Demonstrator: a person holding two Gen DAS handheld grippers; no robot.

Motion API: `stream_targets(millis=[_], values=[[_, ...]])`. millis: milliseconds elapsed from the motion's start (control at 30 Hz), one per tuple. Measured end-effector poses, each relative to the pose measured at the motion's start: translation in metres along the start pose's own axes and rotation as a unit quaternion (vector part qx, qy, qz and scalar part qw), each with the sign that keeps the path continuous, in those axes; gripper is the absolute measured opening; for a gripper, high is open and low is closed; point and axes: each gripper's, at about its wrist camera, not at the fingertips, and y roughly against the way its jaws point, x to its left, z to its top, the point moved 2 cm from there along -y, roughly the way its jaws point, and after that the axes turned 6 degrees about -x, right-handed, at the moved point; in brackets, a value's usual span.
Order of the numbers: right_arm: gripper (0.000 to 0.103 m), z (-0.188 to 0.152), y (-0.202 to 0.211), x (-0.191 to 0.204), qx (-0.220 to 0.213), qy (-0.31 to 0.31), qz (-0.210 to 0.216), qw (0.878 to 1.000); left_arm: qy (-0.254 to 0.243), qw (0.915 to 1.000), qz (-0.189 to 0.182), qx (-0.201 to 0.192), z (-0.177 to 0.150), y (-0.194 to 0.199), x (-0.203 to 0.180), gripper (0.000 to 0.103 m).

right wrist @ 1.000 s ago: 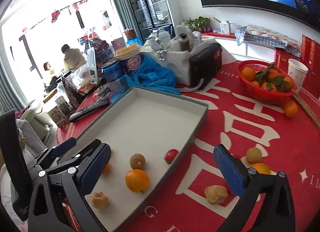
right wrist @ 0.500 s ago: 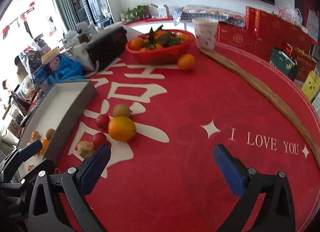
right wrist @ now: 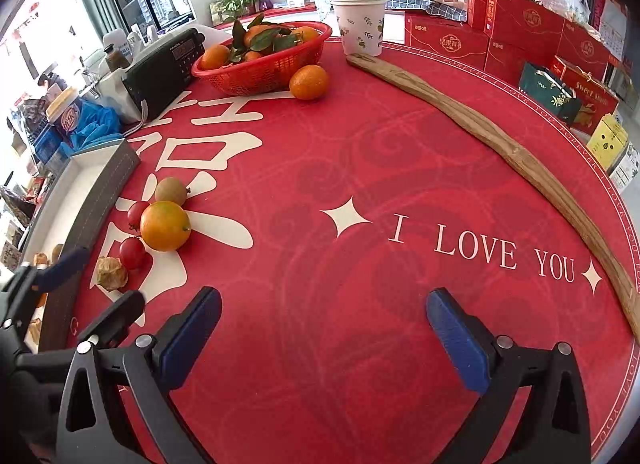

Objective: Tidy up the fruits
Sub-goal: 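Move both open tools back over the fruits on the tablecloth, then grasp a papery husk with the left tool while the right tool approaches an orange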

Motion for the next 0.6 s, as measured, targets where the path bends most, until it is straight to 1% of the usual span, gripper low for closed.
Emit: stream_targets(millis=[67, 133, 200, 233, 267, 433, 600], values=[[0.103, 0.000, -0.001, 0.003, 0.001, 0.006, -0.004, 1.000, 0.009, 0.9999, -0.006, 0.003, 0.001, 0.001, 0.003, 0.061], [0.103, 0.000, -0.002, 0.006, 0.003, 0.015, -0.013, 1.000, 0.006, 1.0000, -0.006, 0.002, 0.003, 0.001, 0.002, 0.053], [0.103, -0.001, -0.005, 0.010, 0.004, 0.026, -0.027, 0.999, 0.003, 1.0000, -0.008, -0.005, 0.003, 0.003, 0.000, 0.040], [0.103, -0.001, -0.006, 0.012, 0.004, 0.033, -0.035, 0.999, -0.001, 0.9999, -0.008, -0.007, 0.002, 0.004, -0.001, 0.027], [0.103, -0.003, -0.008, 0.015, 0.005, 0.046, -0.048, 0.998, -0.006, 0.9999, -0.008, -0.008, 0.002, 0.005, -0.002, 0.028], [0.103, -0.004, -0.008, 0.016, -0.003, 0.047, -0.049, 0.998, -0.016, 0.9997, -0.003, -0.019, -0.009, 0.012, -0.003, 0.028], [0.103, -0.003, -0.009, 0.017, -0.012, 0.045, -0.052, 0.998, -0.004, 0.9997, -0.013, -0.018, -0.014, 0.017, 0.003, 0.029]])
